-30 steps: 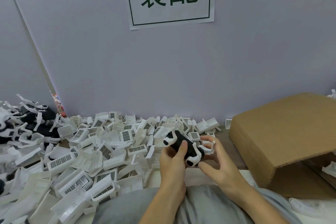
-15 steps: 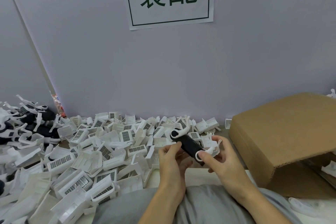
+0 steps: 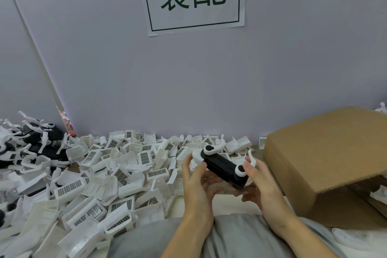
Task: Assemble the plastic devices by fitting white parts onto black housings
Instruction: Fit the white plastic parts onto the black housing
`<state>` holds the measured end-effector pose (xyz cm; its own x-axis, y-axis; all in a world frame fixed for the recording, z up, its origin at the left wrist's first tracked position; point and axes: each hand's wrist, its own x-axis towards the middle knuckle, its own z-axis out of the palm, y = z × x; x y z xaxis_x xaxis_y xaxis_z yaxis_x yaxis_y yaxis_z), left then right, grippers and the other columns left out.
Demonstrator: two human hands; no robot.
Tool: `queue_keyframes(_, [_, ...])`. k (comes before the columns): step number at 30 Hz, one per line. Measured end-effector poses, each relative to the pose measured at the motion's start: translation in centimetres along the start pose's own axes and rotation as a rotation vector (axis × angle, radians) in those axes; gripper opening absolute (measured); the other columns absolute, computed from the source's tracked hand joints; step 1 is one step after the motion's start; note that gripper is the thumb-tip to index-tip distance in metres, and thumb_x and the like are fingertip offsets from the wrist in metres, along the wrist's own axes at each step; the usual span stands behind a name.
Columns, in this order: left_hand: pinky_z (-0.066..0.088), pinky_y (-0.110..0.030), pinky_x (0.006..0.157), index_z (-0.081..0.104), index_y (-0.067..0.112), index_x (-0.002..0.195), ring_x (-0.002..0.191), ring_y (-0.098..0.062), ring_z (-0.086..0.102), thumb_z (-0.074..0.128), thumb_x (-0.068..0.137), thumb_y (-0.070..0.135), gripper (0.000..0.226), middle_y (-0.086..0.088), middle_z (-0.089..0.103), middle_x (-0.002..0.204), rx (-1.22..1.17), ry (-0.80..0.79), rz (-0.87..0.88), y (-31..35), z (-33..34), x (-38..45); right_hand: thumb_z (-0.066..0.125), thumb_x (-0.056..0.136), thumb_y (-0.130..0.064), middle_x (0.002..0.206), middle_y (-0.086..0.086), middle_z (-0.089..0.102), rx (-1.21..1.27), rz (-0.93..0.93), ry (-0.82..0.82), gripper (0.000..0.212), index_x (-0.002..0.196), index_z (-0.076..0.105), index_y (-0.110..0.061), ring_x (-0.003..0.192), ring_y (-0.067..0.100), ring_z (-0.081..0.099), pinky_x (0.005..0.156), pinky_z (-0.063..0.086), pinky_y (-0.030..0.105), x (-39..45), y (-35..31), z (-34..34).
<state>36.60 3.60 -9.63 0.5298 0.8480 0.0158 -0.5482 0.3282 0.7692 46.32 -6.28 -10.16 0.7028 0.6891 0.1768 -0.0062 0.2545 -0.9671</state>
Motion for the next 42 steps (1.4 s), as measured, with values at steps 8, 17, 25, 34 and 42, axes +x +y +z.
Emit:
queue_keyframes(8, [0.047, -0.035, 0.062, 0.066, 0.027, 0.101, 0.062, -0.019, 0.050, 0.067, 0.094, 0.012, 0.017, 0.000, 0.051, 0.066, 0.211, 0.068, 0.118, -0.6, -0.1, 0.3, 0.048, 0.077, -0.069, 0.069, 0.013, 0.063, 0.079, 0.031, 0.102, 0.060, 0.109, 0.053, -0.018, 0.050, 0.021, 0.053, 0.048, 0.041, 0.031, 0.8, 0.3, -0.5])
queue_keyframes(17, [0.058, -0.031, 0.078, 0.054, 0.014, 0.103, 0.087, -0.021, 0.070, 0.059, 0.098, 0.001, 0.014, -0.011, 0.074, 0.103, 0.320, -0.016, 0.157, -0.5, -0.1, -0.1, 0.039, 0.100, -0.057, 0.070, 0.006, 0.061, 0.080, 0.127, 0.134, 0.055, 0.113, 0.064, -0.010, 0.057, 0.020, 0.057, 0.054, 0.042, 0.033, 1.3, 1.1, -1.2])
queue_keyframes(25, [0.062, -0.045, 0.072, 0.068, 0.037, 0.102, 0.085, -0.029, 0.072, 0.057, 0.101, 0.015, 0.024, -0.016, 0.070, 0.101, 0.358, -0.015, 0.222, -0.6, 0.0, -0.2, 0.040, 0.104, -0.042, 0.091, 0.017, 0.070, -0.019, 0.067, 0.100, 0.029, 0.113, 0.060, -0.022, 0.066, 0.022, 0.064, 0.057, 0.044, 0.035, 0.9, 0.8, -0.5])
queue_keyframes(34, [0.055, -0.036, 0.072, 0.061, 0.011, 0.125, 0.077, -0.016, 0.065, 0.069, 0.091, 0.041, 0.046, -0.010, 0.070, 0.102, 0.336, 0.120, 0.165, -0.6, -0.1, 0.3, 0.054, 0.101, -0.037, 0.065, 0.018, 0.071, -0.148, 0.052, 0.117, 0.023, 0.101, 0.062, -0.016, 0.037, 0.023, 0.053, 0.032, 0.029, 0.019, 0.8, 0.1, -0.4])
queue_keyframes(42, [0.056, -0.028, 0.086, 0.064, 0.025, 0.110, 0.093, -0.003, 0.066, 0.078, 0.086, 0.024, 0.027, 0.007, 0.069, 0.102, 0.414, 0.117, 0.225, -0.9, -0.3, 0.4, 0.054, 0.099, -0.043, 0.052, 0.014, 0.063, -0.290, -0.028, 0.104, 0.033, 0.091, 0.071, -0.016, 0.037, 0.024, 0.053, 0.033, 0.030, 0.021, 0.2, -0.1, -0.2])
